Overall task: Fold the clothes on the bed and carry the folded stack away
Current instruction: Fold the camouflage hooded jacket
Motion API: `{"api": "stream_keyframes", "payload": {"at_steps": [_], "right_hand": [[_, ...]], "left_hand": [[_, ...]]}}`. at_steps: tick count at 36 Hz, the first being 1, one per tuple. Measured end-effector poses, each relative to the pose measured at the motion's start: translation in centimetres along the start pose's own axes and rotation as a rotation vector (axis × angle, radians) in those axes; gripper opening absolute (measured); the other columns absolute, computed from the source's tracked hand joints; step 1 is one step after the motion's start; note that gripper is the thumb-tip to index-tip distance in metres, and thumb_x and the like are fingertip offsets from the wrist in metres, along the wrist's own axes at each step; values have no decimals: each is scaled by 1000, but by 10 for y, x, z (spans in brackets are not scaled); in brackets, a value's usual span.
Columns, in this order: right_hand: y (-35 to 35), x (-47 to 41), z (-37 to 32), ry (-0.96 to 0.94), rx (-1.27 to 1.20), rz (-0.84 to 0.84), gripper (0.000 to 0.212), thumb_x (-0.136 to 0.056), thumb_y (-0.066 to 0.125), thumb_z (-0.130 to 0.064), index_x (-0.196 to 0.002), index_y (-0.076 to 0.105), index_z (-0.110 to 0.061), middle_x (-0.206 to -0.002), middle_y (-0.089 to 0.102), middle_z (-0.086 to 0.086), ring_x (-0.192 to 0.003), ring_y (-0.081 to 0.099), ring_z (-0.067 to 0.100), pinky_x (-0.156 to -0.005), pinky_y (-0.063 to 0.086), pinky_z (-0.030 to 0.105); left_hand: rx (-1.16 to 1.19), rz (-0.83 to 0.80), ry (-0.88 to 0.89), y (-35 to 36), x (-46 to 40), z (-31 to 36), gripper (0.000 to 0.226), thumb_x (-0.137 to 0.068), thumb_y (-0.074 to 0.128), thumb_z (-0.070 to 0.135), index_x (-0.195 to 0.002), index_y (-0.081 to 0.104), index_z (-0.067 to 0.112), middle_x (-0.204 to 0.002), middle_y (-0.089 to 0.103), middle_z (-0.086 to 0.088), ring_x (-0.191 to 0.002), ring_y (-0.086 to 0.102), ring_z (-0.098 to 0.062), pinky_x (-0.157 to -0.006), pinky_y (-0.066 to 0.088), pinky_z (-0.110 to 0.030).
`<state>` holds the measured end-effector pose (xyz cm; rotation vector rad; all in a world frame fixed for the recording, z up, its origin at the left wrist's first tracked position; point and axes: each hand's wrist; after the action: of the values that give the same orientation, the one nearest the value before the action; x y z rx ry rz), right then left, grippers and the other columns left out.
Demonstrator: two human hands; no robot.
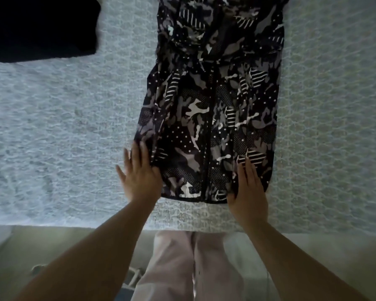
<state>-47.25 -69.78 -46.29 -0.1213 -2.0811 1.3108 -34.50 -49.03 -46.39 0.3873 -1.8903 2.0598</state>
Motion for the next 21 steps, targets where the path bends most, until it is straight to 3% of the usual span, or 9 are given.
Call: {"api": "stream_keyframes", "payload": {"at_steps": [2,3,4,8,11,13,16,18,21], "right_hand": [[1,4,0,30,-38,-4,70,-91,48,-20,-152,14,-11,-160,3,-2,-140,28,22,-83,49,33],[1,6,0,49,-52,4,71,-90,48,-17,-152,13,-11,-160,2,-3,-137,33,21,-71,48,29],[2,6,0,74,-73,14,70,-90,48,-15,-151,14,-10,-160,2,-3,-135,36,22,-69,46,28],[1,5,-7,173,-233,105,55,-92,47,-12,-146,34,-7,-159,12,6,-141,27,24,-97,42,33],[4,5,-8,131,-243,162,43,-93,44,-4,-136,48,-1,-154,27,8,-140,28,22,-104,35,29],[7,7,-7,101,-229,146,42,-93,46,-5,-134,49,1,-152,30,10,-140,28,23,-107,33,30],[8,14,-3,-34,-75,86,58,-85,65,-20,-134,47,4,-150,33,20,-139,31,32,-110,33,40],[8,16,5,-109,69,38,73,-72,78,-27,-131,50,5,-145,38,25,-133,39,39,-106,35,48],[4,13,17,-172,179,31,75,-68,82,-32,-130,54,0,-142,44,21,-132,42,38,-104,36,54]], "left_hand": [[-42,13,129,7,6,16,65,-90,11,38,-145,-22,28,-153,-29,6,-144,-22,-19,-116,-6,-51],[-65,17,172,11,8,24,65,-90,11,40,-145,-22,28,-152,-30,7,-144,-22,-20,-116,-8,-50],[-88,10,200,15,9,31,66,-92,14,40,-145,-22,27,-150,-32,7,-144,-22,-21,-115,-9,-50],[-192,-100,271,30,9,39,75,-93,28,38,-148,-19,20,-151,-32,4,-142,-26,-22,-112,-14,-50],[-234,-147,389,33,8,27,74,-92,17,50,-149,-14,15,-157,-21,-1,-143,-23,-21,-114,-12,-49],[-262,-187,507,33,10,12,81,-86,6,62,-146,-19,13,-155,-24,-3,-142,-27,-18,-116,-14,-43],[-340,-247,684,34,13,-19,95,-80,11,73,-143,-24,11,-151,-34,-3,-139,-33,-16,-115,-18,-36],[-370,-263,763,30,9,-33,95,-83,21,71,-146,-16,11,-155,-26,-4,-142,-26,-18,-118,-11,-35],[-326,-275,798,22,1,-40,87,-88,31,66,-146,-11,18,-154,-22,1,-143,-20,-19,-120,1,-37]]}}
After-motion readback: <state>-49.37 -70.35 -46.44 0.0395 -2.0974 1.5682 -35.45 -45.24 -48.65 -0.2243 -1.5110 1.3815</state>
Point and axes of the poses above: each hand's wrist, its own x-axis away from the middle knuckle, its own y-axis out of the palm, z = x × y
